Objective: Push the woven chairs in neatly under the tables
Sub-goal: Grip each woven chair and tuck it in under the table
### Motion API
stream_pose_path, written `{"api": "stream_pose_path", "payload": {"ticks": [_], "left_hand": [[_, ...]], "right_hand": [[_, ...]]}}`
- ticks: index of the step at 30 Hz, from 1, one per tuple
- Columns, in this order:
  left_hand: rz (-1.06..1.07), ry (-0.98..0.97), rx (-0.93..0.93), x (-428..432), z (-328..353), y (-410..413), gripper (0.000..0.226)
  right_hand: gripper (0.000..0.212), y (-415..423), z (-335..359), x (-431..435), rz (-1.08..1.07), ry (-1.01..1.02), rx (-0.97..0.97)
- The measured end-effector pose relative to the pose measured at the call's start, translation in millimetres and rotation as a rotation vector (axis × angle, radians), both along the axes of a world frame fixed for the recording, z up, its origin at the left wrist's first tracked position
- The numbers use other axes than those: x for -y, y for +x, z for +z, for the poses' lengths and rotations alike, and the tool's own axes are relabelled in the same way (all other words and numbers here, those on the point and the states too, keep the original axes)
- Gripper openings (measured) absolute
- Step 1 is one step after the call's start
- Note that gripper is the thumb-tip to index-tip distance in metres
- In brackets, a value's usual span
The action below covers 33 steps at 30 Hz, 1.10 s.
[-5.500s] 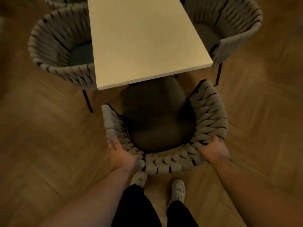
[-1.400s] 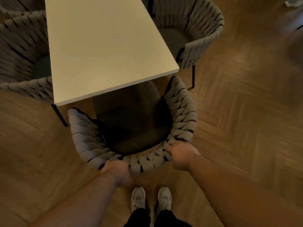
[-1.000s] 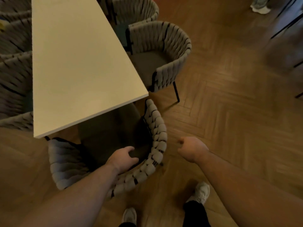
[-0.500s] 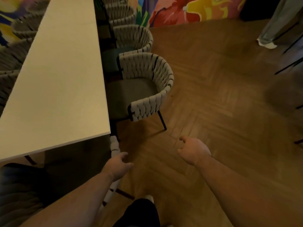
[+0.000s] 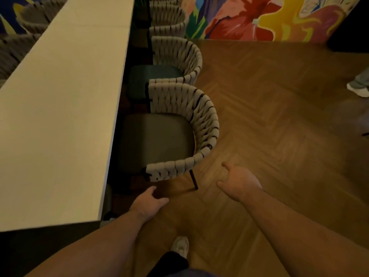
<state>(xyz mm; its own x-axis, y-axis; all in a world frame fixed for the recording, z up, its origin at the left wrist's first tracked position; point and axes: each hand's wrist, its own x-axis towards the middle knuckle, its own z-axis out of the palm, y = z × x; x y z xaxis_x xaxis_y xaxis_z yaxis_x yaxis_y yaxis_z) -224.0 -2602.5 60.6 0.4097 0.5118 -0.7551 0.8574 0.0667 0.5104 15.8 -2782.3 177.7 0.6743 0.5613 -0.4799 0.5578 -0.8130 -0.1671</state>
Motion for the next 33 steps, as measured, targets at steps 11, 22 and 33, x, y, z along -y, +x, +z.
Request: {"api": "stream_pose_path", "payload": {"ticks": [11,22,33], "left_hand": [[0.102,0.167,-0.021,-41,-10,165,0.083],[0.664,0.090,0.006,-1,-19,240,0.098],[0.956,0.140,-0.169,-10,-45,266,0.111]], "right_hand": [[0.069,190,-34,-120,0.451,-0.060,0.063],[0.082,314,-73,-240,0.925,-0.175,0.013],[0.091,355,-110,-368,0.994,-0.172,0.016]]}}
